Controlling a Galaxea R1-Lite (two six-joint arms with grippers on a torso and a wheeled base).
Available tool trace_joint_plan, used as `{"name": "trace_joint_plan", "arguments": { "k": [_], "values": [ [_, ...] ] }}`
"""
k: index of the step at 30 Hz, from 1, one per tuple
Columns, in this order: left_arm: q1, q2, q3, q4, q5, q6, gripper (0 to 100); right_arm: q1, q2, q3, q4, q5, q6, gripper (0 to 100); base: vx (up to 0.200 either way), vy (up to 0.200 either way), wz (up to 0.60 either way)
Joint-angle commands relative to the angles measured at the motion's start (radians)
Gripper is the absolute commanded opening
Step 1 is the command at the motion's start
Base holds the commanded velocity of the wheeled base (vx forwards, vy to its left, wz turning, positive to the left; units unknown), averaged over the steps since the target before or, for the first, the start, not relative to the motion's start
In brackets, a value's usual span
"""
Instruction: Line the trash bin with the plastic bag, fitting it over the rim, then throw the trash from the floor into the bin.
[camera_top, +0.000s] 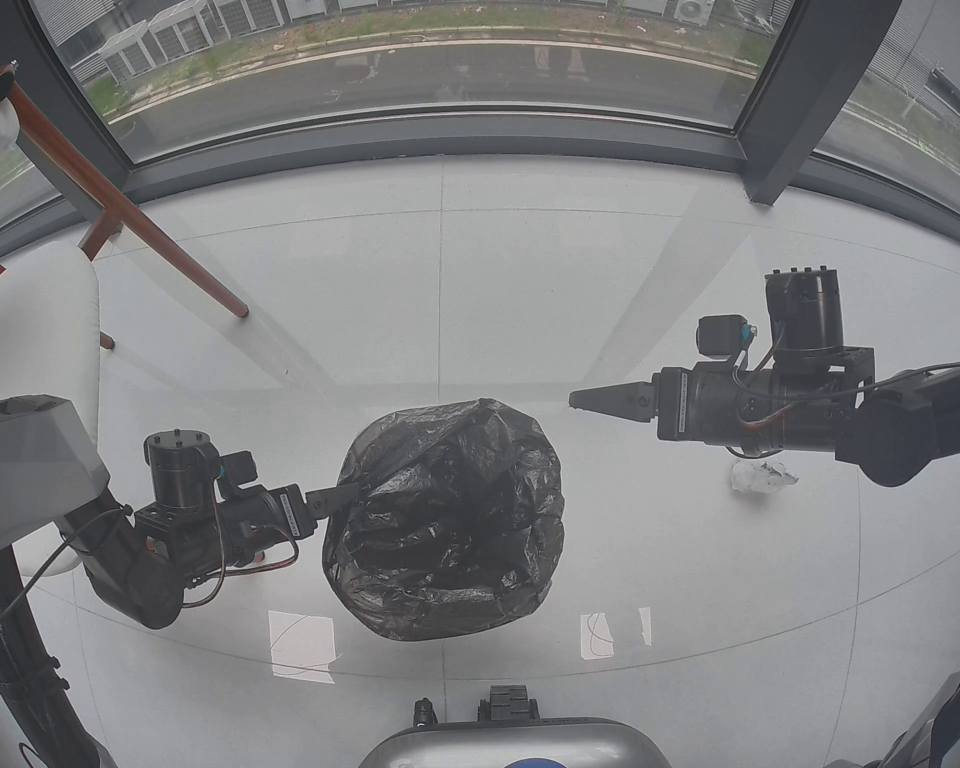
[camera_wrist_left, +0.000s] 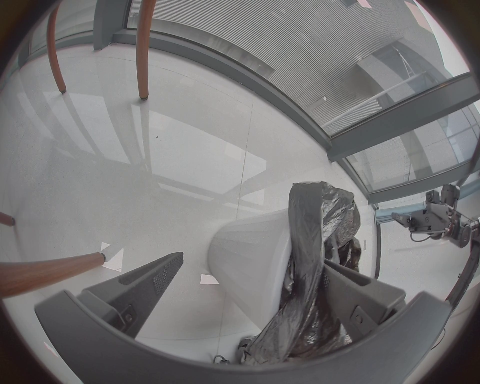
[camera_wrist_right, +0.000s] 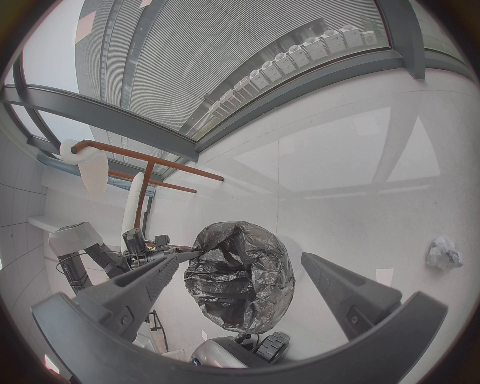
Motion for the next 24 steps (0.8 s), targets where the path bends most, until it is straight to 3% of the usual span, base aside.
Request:
{"name": "trace_joint_plan", "arguments": {
  "k": [1,13,24],
  "values": [
    [0.028,0.036,-0.002,-0.002,0.016,0.033,100,0.000,-0.002,0.001,0.000,-0.001,0.000,100,0.000,0.000,0.00],
    [0.066,0.035,-0.005,-0.008,0.024,0.061,100,0.000,-0.003,0.001,0.000,-0.001,-0.001,100,0.000,0.000,0.00],
    [0.040,0.021,-0.022,-0.020,0.030,0.032,100,0.011,-0.003,0.001,0.000,-0.001,-0.001,100,0.000,0.000,0.00]
  ]
}}
